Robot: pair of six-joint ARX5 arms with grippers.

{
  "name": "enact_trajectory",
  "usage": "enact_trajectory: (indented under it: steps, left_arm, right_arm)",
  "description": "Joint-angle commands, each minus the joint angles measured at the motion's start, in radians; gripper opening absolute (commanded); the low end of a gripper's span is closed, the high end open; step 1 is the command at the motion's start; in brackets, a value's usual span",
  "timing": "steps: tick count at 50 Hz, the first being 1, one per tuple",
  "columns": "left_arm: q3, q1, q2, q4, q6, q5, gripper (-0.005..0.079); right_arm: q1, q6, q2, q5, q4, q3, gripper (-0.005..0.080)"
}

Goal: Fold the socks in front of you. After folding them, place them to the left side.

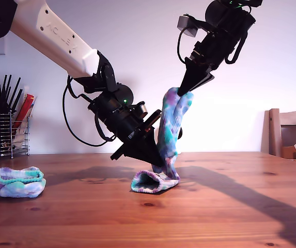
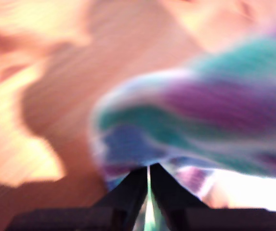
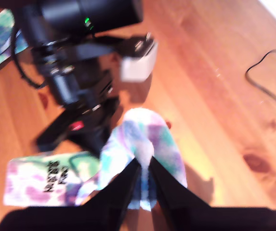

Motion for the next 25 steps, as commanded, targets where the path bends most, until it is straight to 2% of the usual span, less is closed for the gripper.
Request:
enact_trajectory:
  steps: [1, 11, 25]
  left_arm:
    - [-0.012, -0.013, 0.012, 0.016, -0.035, -0.017, -0.0024]
    - [-0.009, -0.019, 0.012, 0.015, -0.048, -0.04, -0.0024]
    - [-0.009, -0.019, 0.012, 0.018, -0.054, -0.035, -0.0024]
  right_arm:
    - [0.008, 0.004, -0.022, -0.008, -0.014, 0.009, -0.0013]
    - [0.029, 0.005, -0.033, -0.066, -0.082, 0.009, -0.0013]
    - [0.083, 0.003, -0.034, -0.087, -0.233, 0.009, -0.0013]
